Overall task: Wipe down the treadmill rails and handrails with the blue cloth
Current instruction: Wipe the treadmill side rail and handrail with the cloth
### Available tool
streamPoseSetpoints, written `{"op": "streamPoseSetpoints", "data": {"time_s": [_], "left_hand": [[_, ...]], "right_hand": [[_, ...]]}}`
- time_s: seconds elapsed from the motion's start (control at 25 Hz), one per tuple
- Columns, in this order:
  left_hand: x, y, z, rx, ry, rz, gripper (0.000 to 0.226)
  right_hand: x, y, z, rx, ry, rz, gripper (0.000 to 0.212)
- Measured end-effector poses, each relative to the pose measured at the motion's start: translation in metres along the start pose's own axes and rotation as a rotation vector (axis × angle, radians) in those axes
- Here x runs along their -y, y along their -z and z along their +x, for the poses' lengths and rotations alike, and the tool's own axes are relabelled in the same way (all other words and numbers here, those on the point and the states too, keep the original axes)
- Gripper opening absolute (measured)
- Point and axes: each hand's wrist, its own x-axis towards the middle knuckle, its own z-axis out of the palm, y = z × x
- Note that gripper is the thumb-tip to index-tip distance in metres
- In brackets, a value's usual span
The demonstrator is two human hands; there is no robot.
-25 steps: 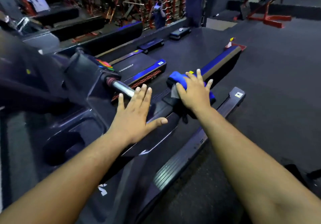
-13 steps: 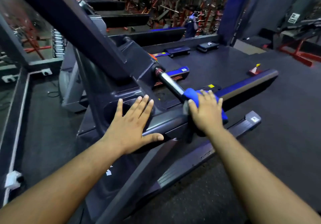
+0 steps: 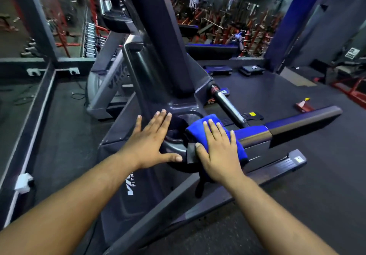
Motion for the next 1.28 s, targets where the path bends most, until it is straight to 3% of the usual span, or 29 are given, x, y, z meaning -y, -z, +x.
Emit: {"op": "streamPoseSetpoints", "data": {"time_s": [0.2,0.44,0.6,0.68,0.8,0.96,1.04,1.16,1.28], "left_hand": [[0.009,0.009,0.017,0.038,-0.049,-0.064,0.15],[0.016,0.002,0.024,0.009,-0.075,-0.135,0.154],[0.018,0.002,0.026,0.022,-0.082,-0.178,0.156],[0.02,0.002,0.026,0.047,-0.094,-0.196,0.157],[0.03,0.007,0.033,0.071,-0.103,-0.141,0.16],[0.047,0.013,0.047,0.111,-0.143,-0.076,0.165],[0.053,0.015,0.055,0.12,-0.208,-0.049,0.167],[0.062,0.016,0.066,0.119,-0.308,-0.021,0.168],[0.079,0.017,0.074,0.113,-0.392,0.028,0.164]], "right_hand": [[0.022,0.021,0.079,0.277,0.013,-0.066,0.062],[0.013,0.016,0.022,0.123,0.191,-0.03,0.072],[0.037,0.015,0.088,0.347,0.152,-0.143,0.068],[0.042,0.015,0.089,0.377,0.202,-0.147,0.067],[0.014,0.017,0.049,0.215,0.345,-0.026,0.067],[0.015,0.008,0.018,-0.076,0.164,-0.018,0.065],[0.055,-0.005,0.019,-0.109,0.073,-0.095,0.055],[0.094,0.0,0.029,-0.015,0.061,-0.104,0.047],[0.055,0.012,0.017,0.004,0.297,-0.026,0.046]]}}
